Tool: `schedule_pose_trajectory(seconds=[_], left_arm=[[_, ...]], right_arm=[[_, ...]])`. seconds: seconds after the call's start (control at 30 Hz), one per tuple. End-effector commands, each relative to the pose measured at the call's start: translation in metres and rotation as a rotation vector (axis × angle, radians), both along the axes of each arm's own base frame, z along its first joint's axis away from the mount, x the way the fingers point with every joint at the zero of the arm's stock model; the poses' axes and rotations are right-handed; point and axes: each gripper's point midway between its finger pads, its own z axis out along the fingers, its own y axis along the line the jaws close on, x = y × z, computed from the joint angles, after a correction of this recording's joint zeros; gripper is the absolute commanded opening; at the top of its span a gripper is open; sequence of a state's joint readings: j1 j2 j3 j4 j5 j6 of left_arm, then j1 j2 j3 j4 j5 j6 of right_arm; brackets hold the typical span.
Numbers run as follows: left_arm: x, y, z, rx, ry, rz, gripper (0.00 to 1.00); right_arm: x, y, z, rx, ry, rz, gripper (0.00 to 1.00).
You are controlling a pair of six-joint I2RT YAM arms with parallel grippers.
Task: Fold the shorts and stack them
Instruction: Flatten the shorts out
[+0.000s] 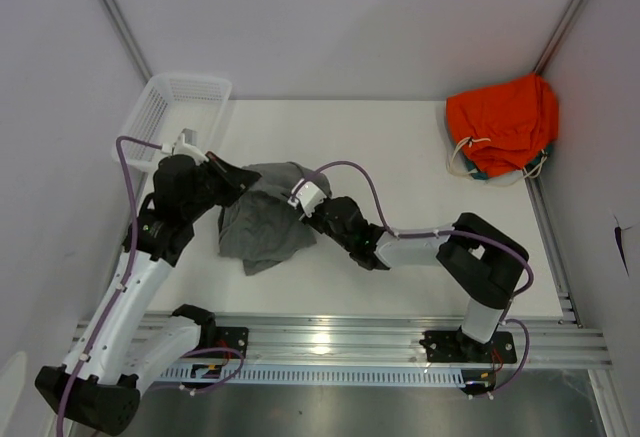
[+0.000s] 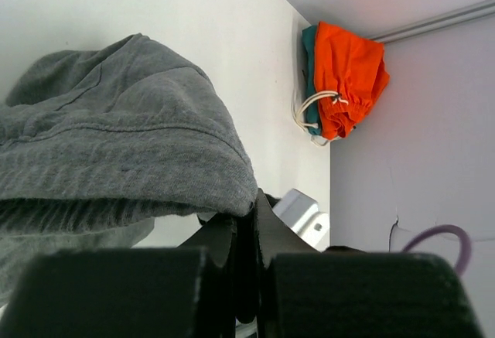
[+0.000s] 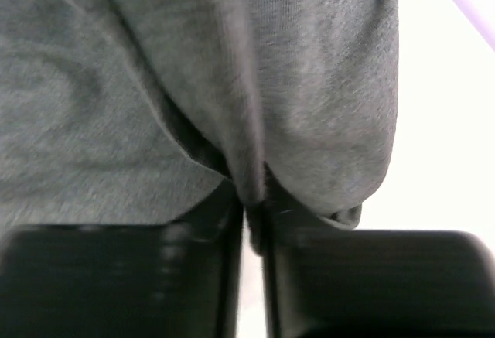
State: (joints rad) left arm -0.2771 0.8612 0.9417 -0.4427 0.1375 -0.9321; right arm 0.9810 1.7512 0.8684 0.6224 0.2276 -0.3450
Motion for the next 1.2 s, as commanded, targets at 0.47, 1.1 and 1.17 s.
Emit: schedule_pose_trajectory(seconds=[0.47,1.1,1.17], left_arm=[[0.041,0.035,0.138,-0.002,-0.212,-0.041,0.0],[-0.018,0.015,0.223,-0.023,-0.439,-0.189,0.01],[-0.018,0.021,0.21,0.0,-0.429,-0.153,0.01]], right_arm=[[0.026,-0.057,0.173,-0.013,0.126,0.029,0.0],[-0.141,-0.073,0.215,0.066,0.387,0.277,0.0],[-0.169,-0.059,0.186,0.044,0.5,0.372,0.0]])
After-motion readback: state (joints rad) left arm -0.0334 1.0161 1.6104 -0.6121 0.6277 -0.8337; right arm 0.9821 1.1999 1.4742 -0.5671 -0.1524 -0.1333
